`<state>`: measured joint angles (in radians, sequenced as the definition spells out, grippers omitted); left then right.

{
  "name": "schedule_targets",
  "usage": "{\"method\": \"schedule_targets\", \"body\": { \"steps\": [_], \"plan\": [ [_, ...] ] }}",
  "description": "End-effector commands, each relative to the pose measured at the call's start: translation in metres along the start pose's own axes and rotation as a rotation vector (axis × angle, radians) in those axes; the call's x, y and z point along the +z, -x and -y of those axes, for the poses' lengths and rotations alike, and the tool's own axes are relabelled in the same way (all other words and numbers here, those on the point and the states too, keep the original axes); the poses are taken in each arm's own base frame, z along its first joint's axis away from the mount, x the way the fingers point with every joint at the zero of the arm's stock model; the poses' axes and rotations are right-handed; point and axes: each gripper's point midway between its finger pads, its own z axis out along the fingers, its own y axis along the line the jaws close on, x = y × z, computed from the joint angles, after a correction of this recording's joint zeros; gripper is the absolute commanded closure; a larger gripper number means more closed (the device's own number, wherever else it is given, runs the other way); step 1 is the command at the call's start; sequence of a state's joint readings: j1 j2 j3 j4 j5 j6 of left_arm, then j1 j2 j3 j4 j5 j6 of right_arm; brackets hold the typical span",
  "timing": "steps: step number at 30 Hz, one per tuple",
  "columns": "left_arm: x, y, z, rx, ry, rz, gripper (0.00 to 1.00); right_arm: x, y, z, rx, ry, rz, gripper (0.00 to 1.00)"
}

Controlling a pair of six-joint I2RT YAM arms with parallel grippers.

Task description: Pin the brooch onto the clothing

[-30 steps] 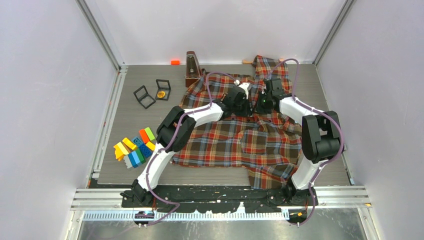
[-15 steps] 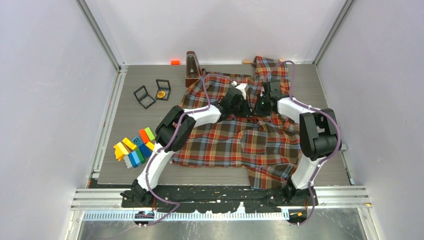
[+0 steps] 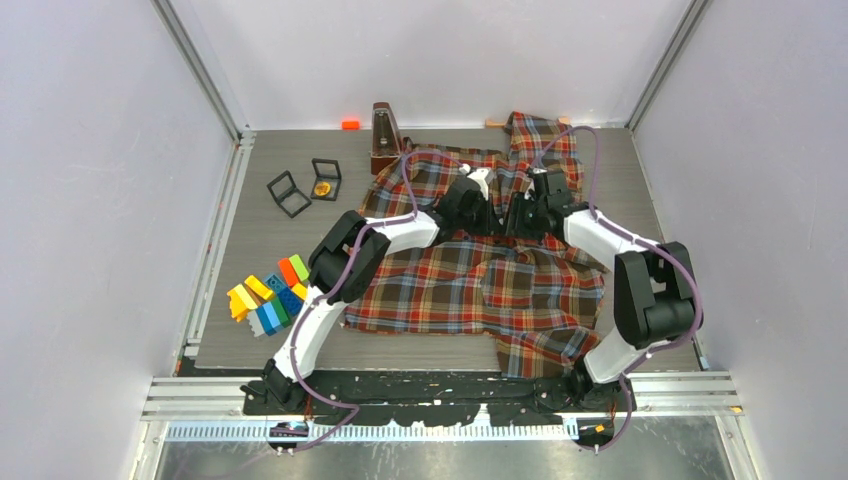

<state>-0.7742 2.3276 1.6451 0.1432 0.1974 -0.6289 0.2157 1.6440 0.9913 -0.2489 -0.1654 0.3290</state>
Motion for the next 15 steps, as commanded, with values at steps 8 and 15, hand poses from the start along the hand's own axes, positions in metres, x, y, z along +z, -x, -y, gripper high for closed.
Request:
{"method": "schedule_targets", "body": {
  "steps": [8,15],
  "plan": [
    [-0.011,0.003,0.004,-0.002,0.002,-0.009,1.00,-0.002,0.020,-0.005,-0.068,0.001,0.085,0.54],
    [-0.011,0.003,0.005,0.002,-0.003,-0.008,1.00,0.016,0.021,0.002,-0.076,-0.035,0.076,0.79]
  ]
}}
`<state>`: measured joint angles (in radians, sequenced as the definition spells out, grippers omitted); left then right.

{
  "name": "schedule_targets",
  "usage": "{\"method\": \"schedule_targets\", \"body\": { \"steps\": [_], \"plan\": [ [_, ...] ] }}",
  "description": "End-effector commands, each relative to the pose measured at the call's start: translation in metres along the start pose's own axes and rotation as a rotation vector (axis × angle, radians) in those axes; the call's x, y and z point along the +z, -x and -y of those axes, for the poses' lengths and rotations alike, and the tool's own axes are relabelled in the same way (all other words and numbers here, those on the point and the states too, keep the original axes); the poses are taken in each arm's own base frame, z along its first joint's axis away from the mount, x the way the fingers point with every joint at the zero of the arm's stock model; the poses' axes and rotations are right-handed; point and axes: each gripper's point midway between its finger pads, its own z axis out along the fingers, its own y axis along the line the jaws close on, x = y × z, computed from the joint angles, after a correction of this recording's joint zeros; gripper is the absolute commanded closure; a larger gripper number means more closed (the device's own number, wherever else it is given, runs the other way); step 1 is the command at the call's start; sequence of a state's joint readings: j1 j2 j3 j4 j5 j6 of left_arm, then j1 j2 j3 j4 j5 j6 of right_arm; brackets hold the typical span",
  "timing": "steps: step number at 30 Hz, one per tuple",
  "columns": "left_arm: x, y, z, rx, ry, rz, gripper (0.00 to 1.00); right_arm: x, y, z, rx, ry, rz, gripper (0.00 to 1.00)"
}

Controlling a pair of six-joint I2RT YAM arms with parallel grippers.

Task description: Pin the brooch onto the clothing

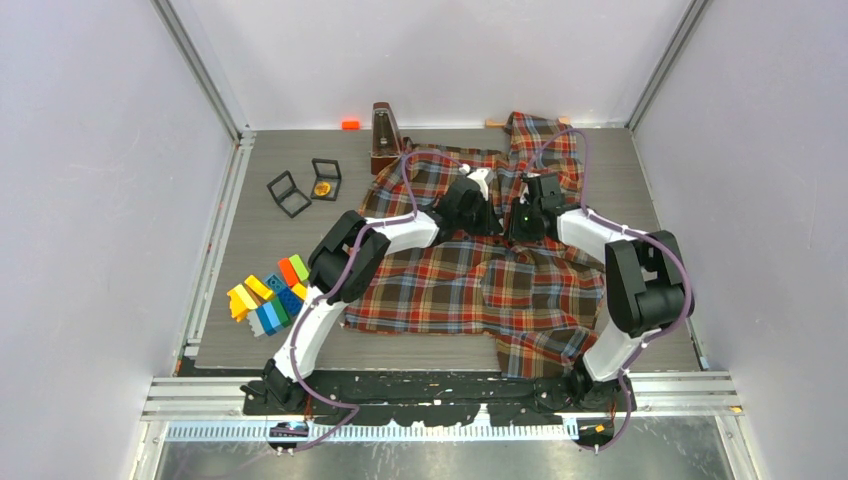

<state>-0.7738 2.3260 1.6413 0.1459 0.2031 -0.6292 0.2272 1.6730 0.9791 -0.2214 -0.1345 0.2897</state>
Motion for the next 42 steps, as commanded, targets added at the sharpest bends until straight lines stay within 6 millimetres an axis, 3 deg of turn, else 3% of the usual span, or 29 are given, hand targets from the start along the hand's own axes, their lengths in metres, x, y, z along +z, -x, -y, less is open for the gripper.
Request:
{"method": "schedule_targets", "body": {
  "steps": [1,3,5,16,23,42],
  "plan": [
    [-0.011,0.004,0.004,0.007,-0.001,-0.006,1.00,0.008,0.026,-0.001,-0.028,-0.016,0.078,0.82],
    [-0.011,0.004,0.006,0.015,-0.009,-0.005,1.00,0.012,0.026,0.000,-0.027,-0.024,0.078,0.96],
    [-0.012,0.003,0.007,0.026,-0.023,-0.004,1.00,0.015,0.026,0.000,-0.024,-0.023,0.076,0.99],
    [-0.027,0.011,0.033,0.057,-0.165,0.059,1.00,0.022,0.019,0.004,0.051,-0.030,0.024,0.99],
    [-0.032,0.011,0.047,0.096,-0.253,0.072,1.00,0.025,0.012,-0.005,0.093,0.051,-0.029,1.00],
    [-0.053,-0.008,0.075,0.247,-0.466,0.029,1.00,0.016,-0.003,-0.019,0.108,0.162,-0.147,0.99]
  ]
}}
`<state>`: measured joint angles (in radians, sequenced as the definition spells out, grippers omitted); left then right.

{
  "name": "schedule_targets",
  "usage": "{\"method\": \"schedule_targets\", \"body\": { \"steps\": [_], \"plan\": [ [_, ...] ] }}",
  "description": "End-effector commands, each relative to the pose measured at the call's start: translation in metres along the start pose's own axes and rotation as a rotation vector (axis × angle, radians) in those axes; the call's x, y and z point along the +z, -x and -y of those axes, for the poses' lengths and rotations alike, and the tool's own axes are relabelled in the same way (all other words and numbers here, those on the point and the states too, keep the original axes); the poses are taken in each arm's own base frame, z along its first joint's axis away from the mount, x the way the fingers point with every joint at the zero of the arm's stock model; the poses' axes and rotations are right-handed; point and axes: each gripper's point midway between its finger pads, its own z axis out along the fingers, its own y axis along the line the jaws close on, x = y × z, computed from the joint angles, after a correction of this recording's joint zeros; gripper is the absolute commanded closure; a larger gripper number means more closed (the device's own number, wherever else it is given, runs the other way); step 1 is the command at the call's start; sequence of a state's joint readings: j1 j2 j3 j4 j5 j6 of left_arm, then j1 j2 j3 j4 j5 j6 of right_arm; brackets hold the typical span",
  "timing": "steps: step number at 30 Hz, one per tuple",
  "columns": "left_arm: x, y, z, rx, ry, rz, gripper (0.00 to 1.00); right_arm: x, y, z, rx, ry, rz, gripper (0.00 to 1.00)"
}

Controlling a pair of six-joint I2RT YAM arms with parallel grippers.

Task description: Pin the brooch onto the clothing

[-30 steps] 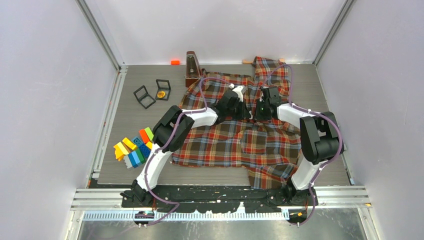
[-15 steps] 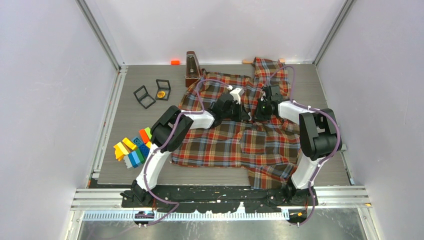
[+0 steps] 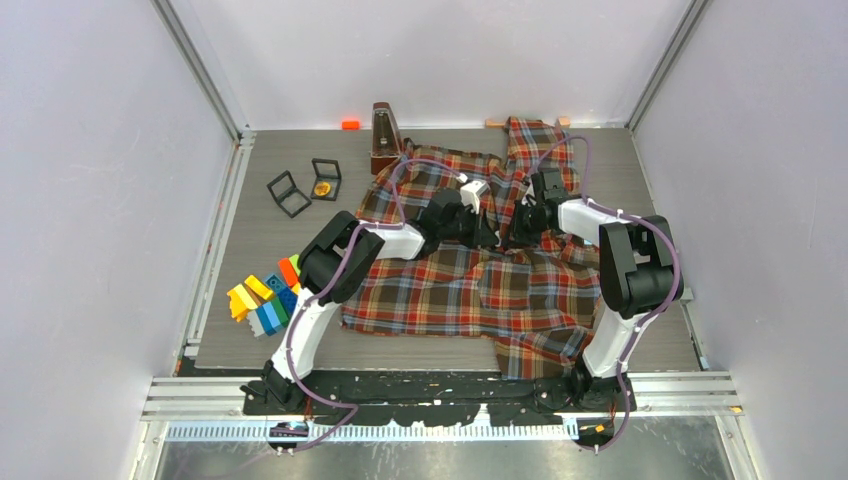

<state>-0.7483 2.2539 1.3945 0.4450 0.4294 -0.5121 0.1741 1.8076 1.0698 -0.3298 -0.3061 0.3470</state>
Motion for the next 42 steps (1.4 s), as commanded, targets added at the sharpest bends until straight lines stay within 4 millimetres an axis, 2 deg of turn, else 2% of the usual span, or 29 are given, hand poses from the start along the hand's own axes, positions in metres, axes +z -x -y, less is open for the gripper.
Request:
{"method": "schedule_targets", "body": {
  "steps": [1,23,40,42],
  "plan": [
    [-0.013,0.025,0.068,0.113,-0.239,0.024,1.00,-0.001,0.014,-0.019,-0.034,0.076,0.022,1.00],
    [-0.021,0.011,0.097,0.209,-0.328,-0.013,1.00,0.002,0.006,-0.017,0.014,0.068,-0.070,0.99],
    [-0.021,0.007,0.132,0.308,-0.397,-0.038,1.00,-0.004,0.003,-0.022,0.004,0.092,-0.108,1.00],
    [-0.021,0.008,0.126,0.298,-0.355,-0.038,1.00,-0.007,0.003,-0.023,0.004,0.092,-0.107,0.99]
  ]
}}
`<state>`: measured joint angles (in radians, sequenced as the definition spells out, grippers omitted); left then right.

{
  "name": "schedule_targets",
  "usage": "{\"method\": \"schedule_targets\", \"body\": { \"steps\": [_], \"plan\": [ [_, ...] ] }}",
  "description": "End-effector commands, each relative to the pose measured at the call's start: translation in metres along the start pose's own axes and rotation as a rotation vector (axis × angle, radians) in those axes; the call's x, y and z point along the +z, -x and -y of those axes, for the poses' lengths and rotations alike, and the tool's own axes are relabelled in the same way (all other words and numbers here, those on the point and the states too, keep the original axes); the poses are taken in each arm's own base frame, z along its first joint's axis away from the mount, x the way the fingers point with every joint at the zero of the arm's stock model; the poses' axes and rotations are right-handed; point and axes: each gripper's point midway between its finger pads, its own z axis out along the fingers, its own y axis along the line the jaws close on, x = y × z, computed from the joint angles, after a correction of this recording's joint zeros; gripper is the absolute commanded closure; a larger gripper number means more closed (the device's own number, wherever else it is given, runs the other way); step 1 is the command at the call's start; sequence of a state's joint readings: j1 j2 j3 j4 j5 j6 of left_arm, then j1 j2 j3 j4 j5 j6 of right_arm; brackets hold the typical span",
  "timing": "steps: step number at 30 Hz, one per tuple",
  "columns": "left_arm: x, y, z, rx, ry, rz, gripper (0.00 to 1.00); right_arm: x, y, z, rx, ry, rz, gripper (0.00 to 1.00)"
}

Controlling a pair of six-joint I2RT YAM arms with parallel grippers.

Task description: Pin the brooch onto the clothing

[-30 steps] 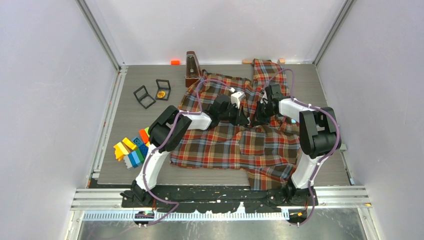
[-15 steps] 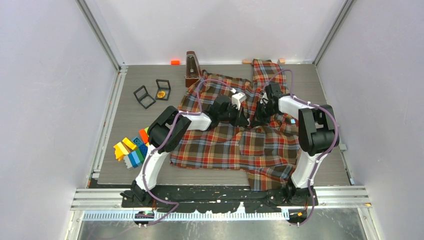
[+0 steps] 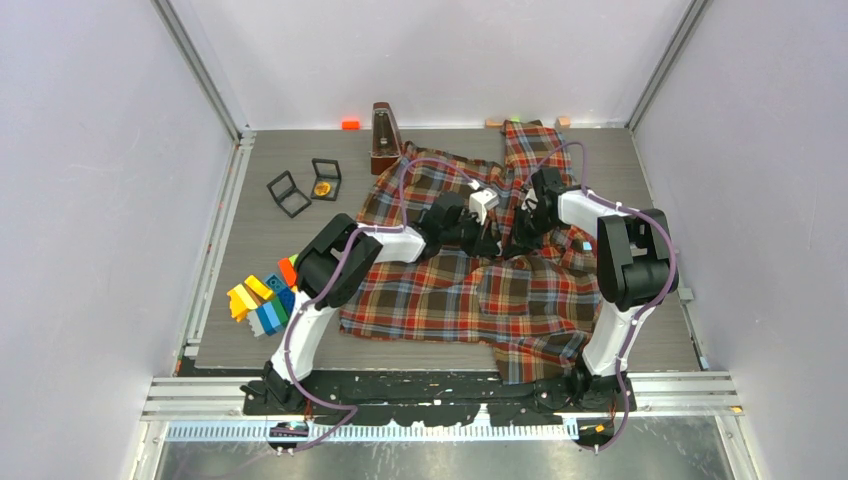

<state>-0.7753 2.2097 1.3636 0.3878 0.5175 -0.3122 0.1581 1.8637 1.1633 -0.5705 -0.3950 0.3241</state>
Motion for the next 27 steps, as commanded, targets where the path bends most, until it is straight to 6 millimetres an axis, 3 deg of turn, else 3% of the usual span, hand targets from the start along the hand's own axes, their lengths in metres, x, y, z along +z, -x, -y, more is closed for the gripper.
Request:
{"method": "schedule_targets", "body": {
  "steps": [1,5,11,15,19,27],
  "plan": [
    [-0.007,0.048,0.092,0.120,-0.215,0.065,1.00,-0.006,0.031,-0.025,-0.065,0.074,0.100,0.99],
    [-0.021,0.050,0.061,0.054,-0.082,0.077,1.00,-0.025,0.028,-0.027,-0.069,0.050,0.126,0.96],
    [-0.034,0.038,0.049,-0.034,-0.061,0.050,1.00,-0.064,0.009,-0.039,-0.082,0.076,0.160,0.71],
    [-0.039,0.038,0.049,-0.094,-0.115,0.060,1.00,-0.090,-0.006,-0.044,-0.088,0.086,0.207,0.55],
    [-0.051,0.039,0.057,-0.138,-0.176,0.065,1.00,-0.113,-0.015,-0.048,-0.090,0.098,0.283,0.52],
    [-0.091,0.042,0.076,-0.249,-0.237,0.053,1.00,-0.148,-0.024,-0.081,-0.242,0.275,0.493,0.47]
  ]
}}
